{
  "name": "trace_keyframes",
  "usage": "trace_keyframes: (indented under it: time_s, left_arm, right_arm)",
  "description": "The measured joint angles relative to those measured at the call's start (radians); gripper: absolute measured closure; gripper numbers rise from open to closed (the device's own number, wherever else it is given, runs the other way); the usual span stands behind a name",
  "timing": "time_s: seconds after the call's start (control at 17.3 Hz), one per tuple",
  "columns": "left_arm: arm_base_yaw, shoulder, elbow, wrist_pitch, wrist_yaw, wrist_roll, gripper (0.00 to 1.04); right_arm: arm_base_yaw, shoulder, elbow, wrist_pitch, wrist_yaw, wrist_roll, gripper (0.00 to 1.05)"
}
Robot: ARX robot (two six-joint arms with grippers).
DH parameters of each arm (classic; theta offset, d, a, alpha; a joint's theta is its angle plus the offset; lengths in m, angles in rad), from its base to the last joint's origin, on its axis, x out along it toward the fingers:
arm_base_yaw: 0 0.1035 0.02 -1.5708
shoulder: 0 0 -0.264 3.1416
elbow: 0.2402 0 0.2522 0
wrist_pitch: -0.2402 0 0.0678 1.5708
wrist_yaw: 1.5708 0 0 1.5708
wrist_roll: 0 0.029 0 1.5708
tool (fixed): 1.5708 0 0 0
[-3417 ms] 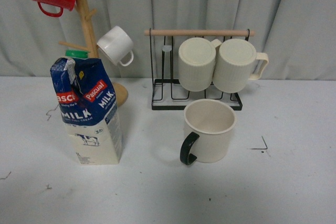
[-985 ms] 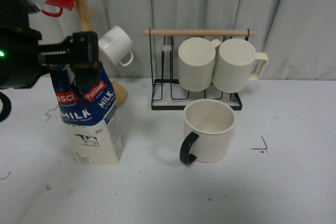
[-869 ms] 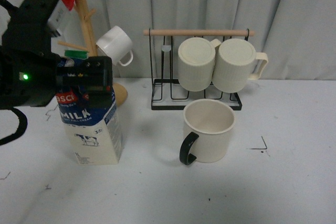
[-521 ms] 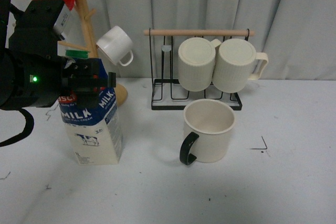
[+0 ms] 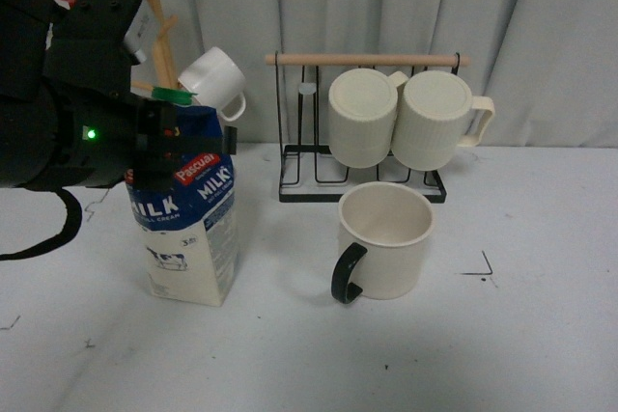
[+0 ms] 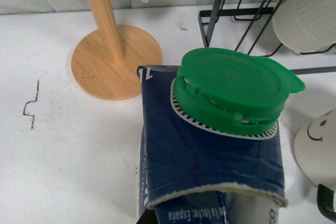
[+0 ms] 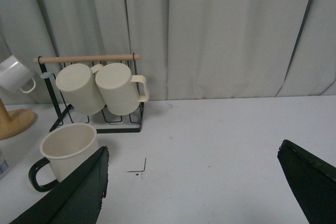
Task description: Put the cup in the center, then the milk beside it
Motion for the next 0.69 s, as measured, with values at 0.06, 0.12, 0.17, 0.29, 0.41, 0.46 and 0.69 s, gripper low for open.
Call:
trace_keyframes:
  time_s: [0.06, 0.12, 0.17, 0.29, 0.41, 0.46, 0.69]
  left_arm:
    - [-0.034, 0.000, 0.011, -0.007, -0.003, 0.000, 1.00]
    - [-0.060, 0.000, 0.015, -0.006, 0.004, -0.008, 1.00]
    - [-0.085, 0.003, 0.023, -0.007, 0.009, -0.023, 1.00]
    - [-0.121, 0.019, 0.042, 0.004, 0.011, -0.047, 1.00]
    - [-0.139, 0.040, 0.050, 0.018, -0.018, -0.064, 1.00]
    - [-0.145, 0.047, 0.050, 0.023, -0.027, -0.066, 1.00]
    - [-0.163, 0.053, 0.050, 0.045, -0.038, -0.080, 1.00]
  right_arm:
    - [0.000, 0.000, 0.000, 0.000, 0.000, 0.000, 0.06]
    - [0.000, 0.000, 0.000, 0.000, 0.000, 0.000, 0.06]
    - [0.000, 0.000, 0.000, 0.000, 0.000, 0.000, 0.06]
    - [0.000, 0.000, 0.000, 0.000, 0.000, 0.000, 0.06]
    - [0.000, 0.000, 0.000, 0.000, 0.000, 0.000, 0.06]
    - [0.000, 0.000, 0.000, 0.000, 0.000, 0.000, 0.06]
    - [0.000, 0.000, 0.000, 0.000, 0.000, 0.000, 0.06]
